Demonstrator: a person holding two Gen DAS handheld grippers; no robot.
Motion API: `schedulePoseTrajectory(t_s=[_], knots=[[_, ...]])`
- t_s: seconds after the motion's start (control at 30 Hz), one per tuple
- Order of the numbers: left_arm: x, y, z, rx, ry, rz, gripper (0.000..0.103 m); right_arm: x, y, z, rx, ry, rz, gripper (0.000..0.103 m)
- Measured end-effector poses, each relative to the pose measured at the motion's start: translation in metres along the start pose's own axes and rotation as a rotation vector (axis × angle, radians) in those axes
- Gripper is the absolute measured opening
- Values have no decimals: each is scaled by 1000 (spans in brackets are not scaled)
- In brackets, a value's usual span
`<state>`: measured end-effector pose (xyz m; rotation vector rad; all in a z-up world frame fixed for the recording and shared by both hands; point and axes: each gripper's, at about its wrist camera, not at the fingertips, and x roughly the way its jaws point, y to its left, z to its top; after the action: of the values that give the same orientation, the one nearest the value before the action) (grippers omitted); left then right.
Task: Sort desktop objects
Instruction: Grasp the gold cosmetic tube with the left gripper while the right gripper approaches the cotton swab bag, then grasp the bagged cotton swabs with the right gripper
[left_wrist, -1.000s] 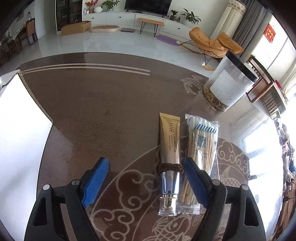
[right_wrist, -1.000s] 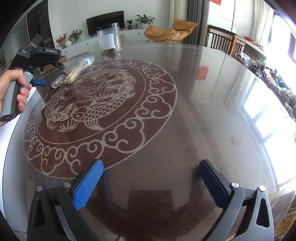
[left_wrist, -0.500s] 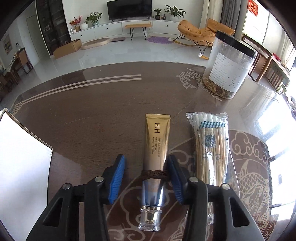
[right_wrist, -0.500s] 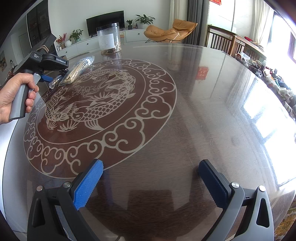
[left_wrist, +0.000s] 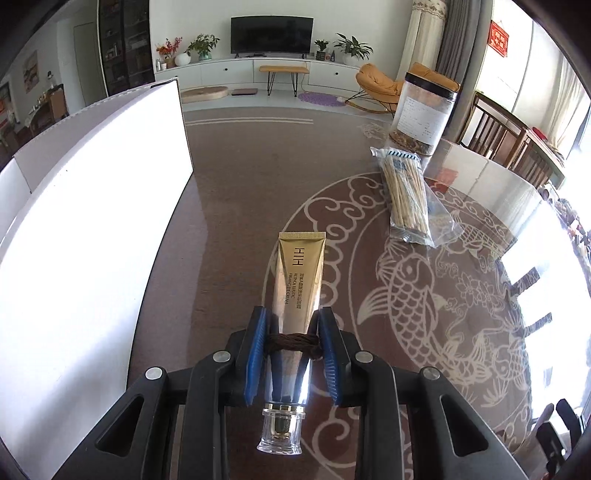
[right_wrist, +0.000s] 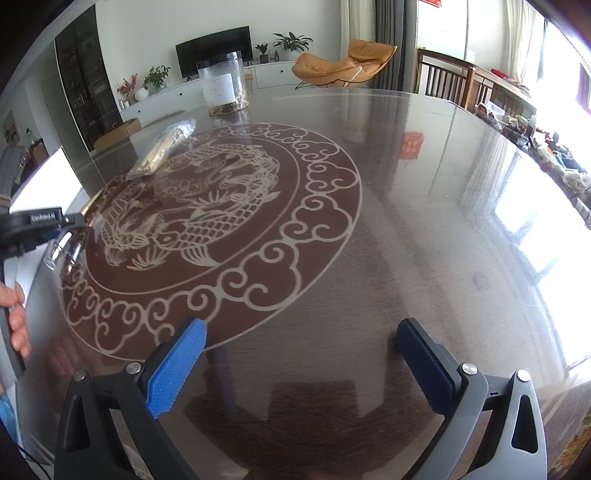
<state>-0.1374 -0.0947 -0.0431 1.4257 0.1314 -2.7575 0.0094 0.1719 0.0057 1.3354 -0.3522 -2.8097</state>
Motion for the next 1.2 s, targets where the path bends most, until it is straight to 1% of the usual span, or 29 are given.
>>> schedulePoseTrajectory(t_s=[0.03,0.13,0.2,0.27,0.37,0.43,0.53,0.57,0.6,0.63,0.67,0.73,0.77,0.83,0.93,1.1,1.2], knots=[[-3,0,-4,14,-10,5,29,4,6,11,9,-12,40,103],[-7,-4,-13,72,-54,36,29,36,42,64,-67,10,102,103],[-4,-7,-5,71,-55,35,29,65,73,101,-139,29,150,103],[-3,-3,-3,49,-59,11,29,94,103,132,-192,47,169,103],[-2,-3,-2,45,-62,8,29,137,139,161,-237,84,169,103],[-1,-4,-2,40,-63,3,29,162,156,171,-261,100,137,103],[1,-5,-2,32,-63,-6,29,194,169,177,-254,154,96,103],[1,-6,-2,33,-63,-4,29,196,172,177,-270,132,84,100],[1,-7,-2,35,-63,-2,29,197,176,176,-295,121,80,95],[2,-8,-1,35,-63,-2,29,198,179,174,-327,110,56,85],[3,-8,-1,36,-63,-1,29,197,181,171,-364,96,32,65],[1,-6,-2,36,-63,-1,29,192,179,166,-395,81,51,41],[1,-6,-2,36,-63,-1,29,189,175,164,-386,84,59,37],[1,-5,-3,36,-63,0,29,179,164,154,-374,75,61,35],[1,-5,-4,36,-63,0,29,154,138,129,-354,66,70,35],[0,-6,-4,45,-64,9,29,90,88,63,-311,45,49,35],[-6,-9,-14,37,-65,-20,29,48,59,30,-257,27,30,35]])
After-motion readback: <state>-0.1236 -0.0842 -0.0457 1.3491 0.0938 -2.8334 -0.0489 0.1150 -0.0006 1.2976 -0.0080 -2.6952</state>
